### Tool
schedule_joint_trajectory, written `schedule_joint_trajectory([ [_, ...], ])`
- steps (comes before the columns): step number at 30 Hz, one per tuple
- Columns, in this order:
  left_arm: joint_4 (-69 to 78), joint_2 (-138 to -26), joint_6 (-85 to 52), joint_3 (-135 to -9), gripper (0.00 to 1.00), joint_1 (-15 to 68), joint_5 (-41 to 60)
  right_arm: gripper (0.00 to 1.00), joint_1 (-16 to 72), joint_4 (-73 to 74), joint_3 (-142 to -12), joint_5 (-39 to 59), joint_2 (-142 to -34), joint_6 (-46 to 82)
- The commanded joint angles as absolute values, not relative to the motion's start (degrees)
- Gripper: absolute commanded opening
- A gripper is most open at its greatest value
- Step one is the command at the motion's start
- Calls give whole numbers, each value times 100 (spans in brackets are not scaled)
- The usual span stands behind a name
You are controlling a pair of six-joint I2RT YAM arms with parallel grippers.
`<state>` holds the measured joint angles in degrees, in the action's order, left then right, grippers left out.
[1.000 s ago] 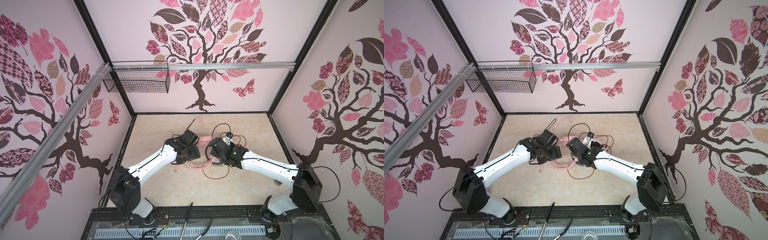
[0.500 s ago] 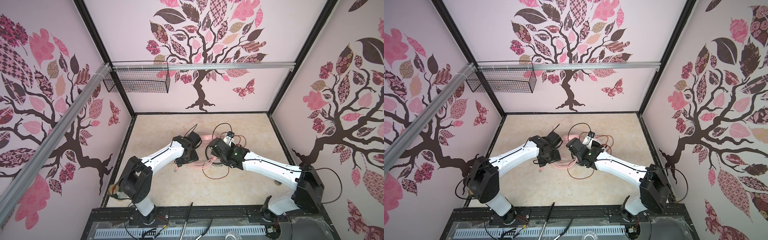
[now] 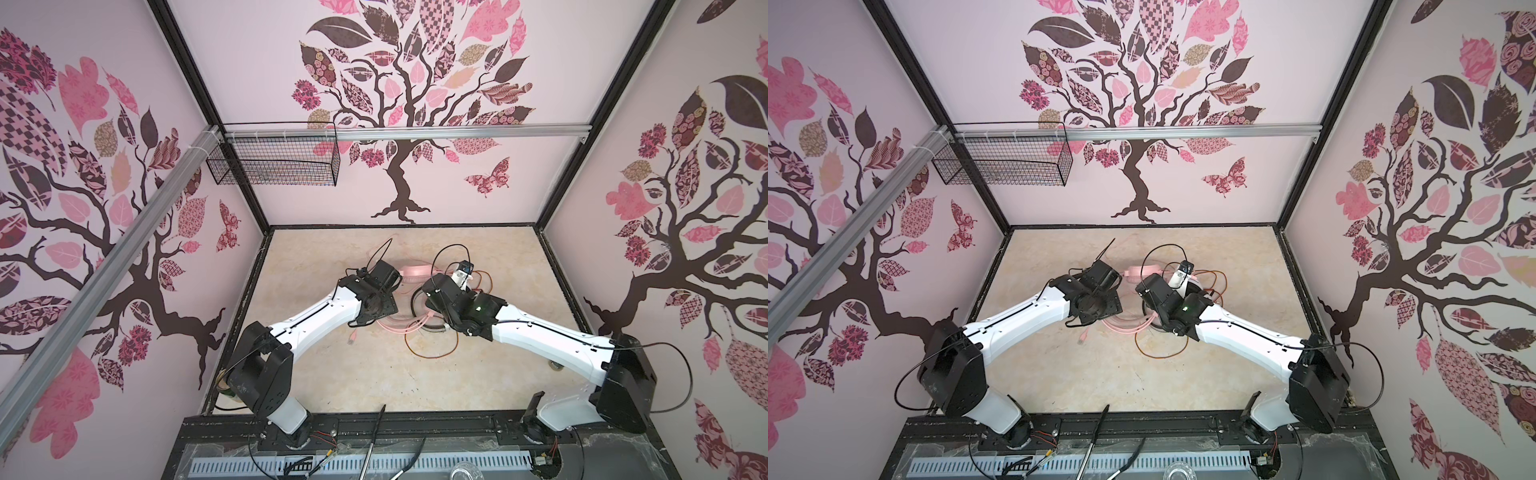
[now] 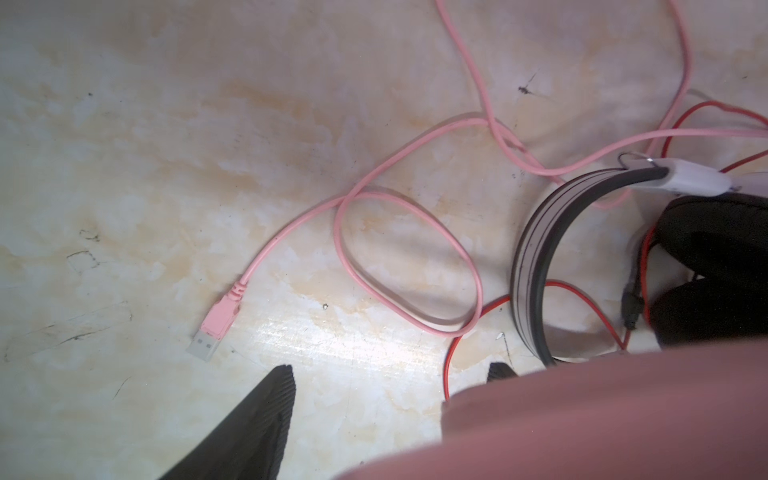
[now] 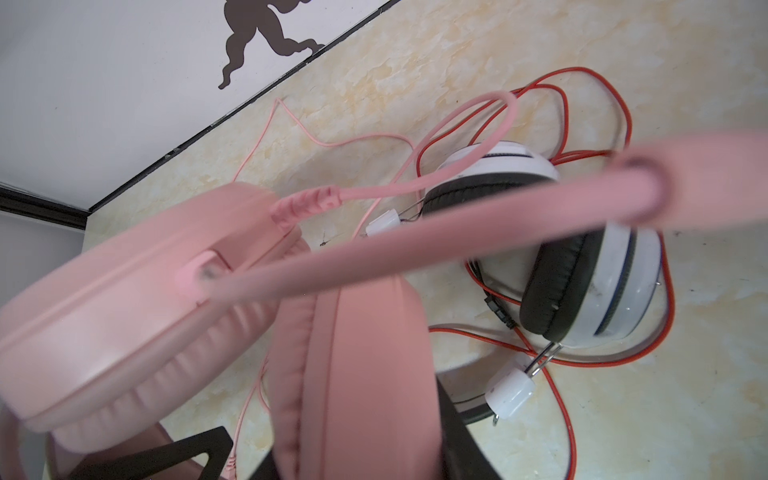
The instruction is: Wrap the headphones
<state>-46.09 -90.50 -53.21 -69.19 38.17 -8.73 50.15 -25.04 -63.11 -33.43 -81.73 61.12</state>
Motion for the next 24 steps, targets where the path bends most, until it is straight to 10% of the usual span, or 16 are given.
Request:
schedule_joint_trajectory([
  [1, -4192, -8857, -5203, -6692, 74, 3797, -929, 32, 5028, -2329, -6363, -3511, -7875, 6155],
  [8, -4185, -8837, -5156, -6609, 49, 3797, -865, 33, 5036, -2324, -6274, -3498, -7758, 6206],
  [19, -4086, -8848, -5133, -6417, 50, 3805, -708, 33, 5036, -2307, -6193, -3542, -7555, 6231],
  [24, -4065, -8817, -5102, -6381, 28, 3801, -687, 32, 5036, -2304, -6167, -3551, -7514, 6243],
])
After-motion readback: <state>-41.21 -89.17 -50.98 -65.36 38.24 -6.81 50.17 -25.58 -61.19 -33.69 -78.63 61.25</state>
